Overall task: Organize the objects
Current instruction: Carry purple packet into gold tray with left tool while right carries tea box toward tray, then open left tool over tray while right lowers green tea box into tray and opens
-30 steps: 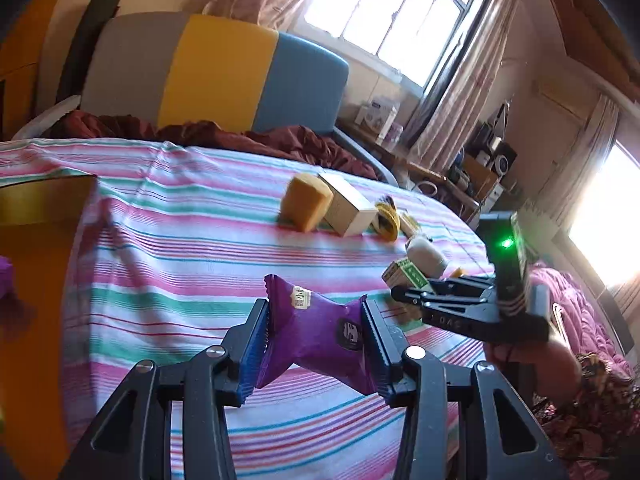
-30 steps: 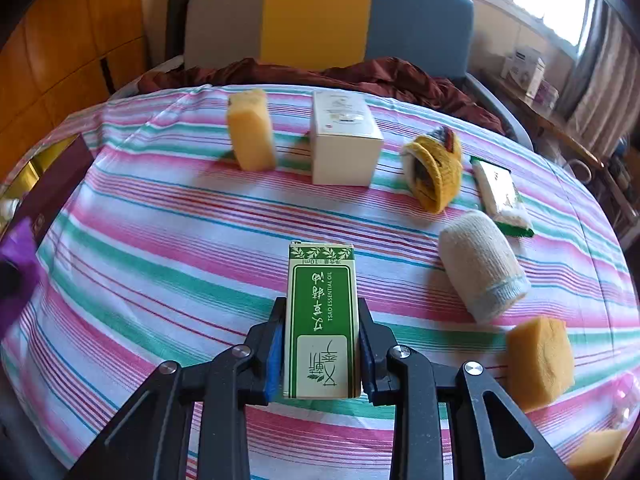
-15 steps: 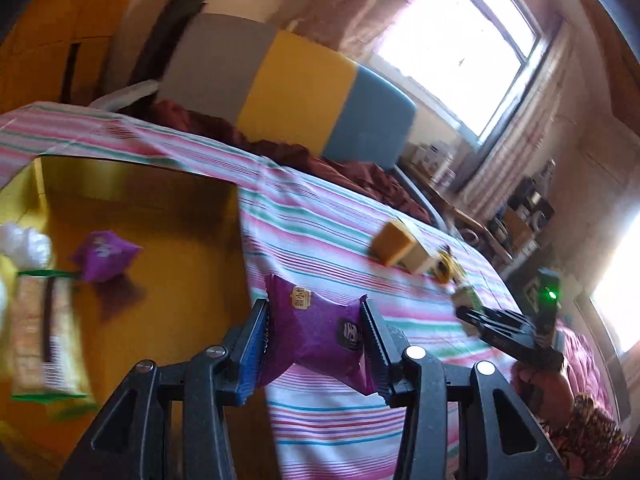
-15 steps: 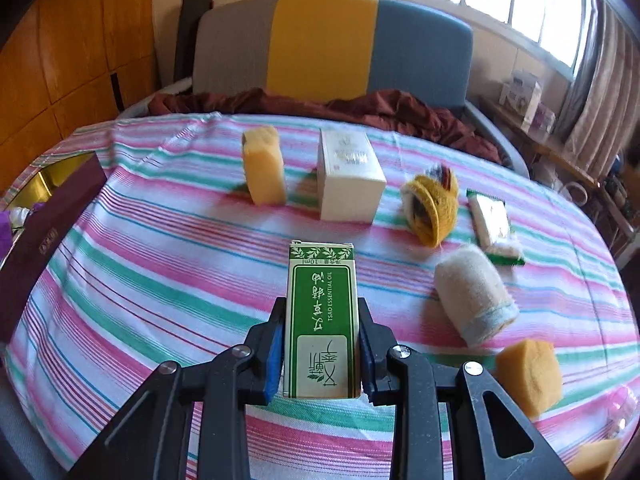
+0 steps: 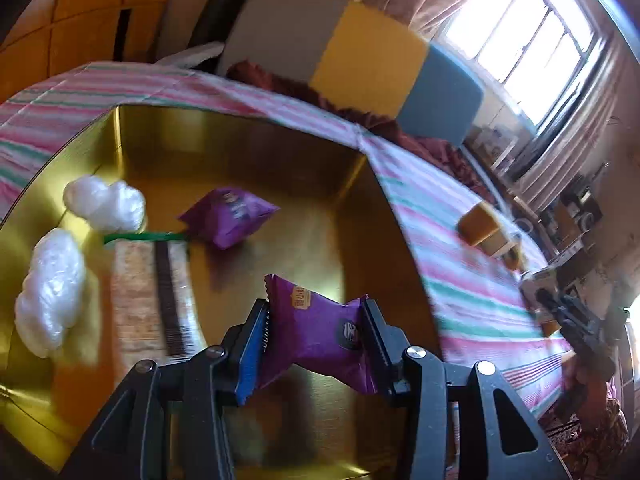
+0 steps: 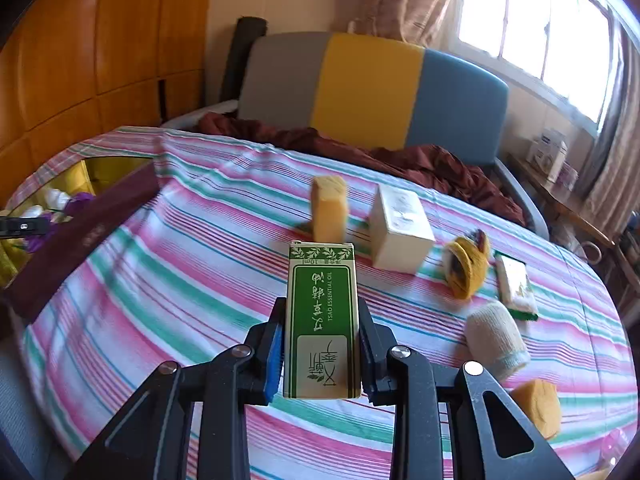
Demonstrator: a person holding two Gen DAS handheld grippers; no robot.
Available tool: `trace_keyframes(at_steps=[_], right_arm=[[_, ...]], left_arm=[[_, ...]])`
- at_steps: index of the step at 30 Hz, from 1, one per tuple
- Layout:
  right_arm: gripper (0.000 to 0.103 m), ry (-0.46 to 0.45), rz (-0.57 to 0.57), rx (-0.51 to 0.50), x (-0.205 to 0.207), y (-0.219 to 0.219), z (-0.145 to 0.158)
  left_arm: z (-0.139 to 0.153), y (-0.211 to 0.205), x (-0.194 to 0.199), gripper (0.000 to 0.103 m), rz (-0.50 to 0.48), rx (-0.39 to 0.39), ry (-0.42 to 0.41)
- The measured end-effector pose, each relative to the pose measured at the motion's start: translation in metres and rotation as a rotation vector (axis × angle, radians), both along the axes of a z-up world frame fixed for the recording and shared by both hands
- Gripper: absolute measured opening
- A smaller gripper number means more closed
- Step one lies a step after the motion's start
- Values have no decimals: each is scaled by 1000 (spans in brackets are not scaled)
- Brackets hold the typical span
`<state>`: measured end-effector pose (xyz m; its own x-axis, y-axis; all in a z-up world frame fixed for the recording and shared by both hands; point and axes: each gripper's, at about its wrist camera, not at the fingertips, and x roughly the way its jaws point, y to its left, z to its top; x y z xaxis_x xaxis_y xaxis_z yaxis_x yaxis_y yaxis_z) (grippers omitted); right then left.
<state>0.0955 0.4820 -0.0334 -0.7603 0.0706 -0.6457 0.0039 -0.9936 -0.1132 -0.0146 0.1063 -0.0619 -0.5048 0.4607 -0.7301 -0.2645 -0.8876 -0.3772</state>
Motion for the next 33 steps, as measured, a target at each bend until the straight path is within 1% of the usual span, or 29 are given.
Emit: trace_keyframes(at_steps=[4, 8, 12, 13, 15, 17, 19, 21, 23, 25, 27, 31, 33], right_arm=[[31, 38, 17, -45, 8, -7, 8], [31, 57, 19, -99, 13, -16, 15], [31, 77, 30, -168, 18, -37, 22], [31, 85, 37, -174, 19, -44, 25], [31, 97, 69, -195, 19, -61, 30], [31, 107, 102, -211, 18, -80, 34], [31, 105, 141, -222, 14, -101, 37], [31, 106, 182, -230, 10, -124, 39], [31, 100, 222, -240, 7, -146, 39], [31, 94, 244, -250, 5, -161, 37], [31, 68, 274, -278, 1, -180, 32], [31, 40, 317, -280, -3, -208, 23], [31, 35, 339, -272, -4, -220, 22]], left_arm=[[-4, -9, -2, 46, 11, -26, -20], [-6, -16, -2, 46, 2, -46, -27], [-8, -25, 1, 47, 9, -106, -19], [-9, -29, 2, 48, 10, -109, -22], [-8, -34, 5, 51, 9, -109, -17], [-7, -35, 9, 55, -12, -97, -13], [-5, -37, 14, 56, -47, -70, -11], [-1, -39, 19, 56, -60, -56, 2], [3, -43, 22, 56, -45, -45, 25], [8, -52, 25, 56, 0, -11, 51], [13, -59, 24, 57, 14, 32, 62], [12, -58, 19, 59, 20, -21, 41], [9, -56, 18, 66, 2, -26, 15]])
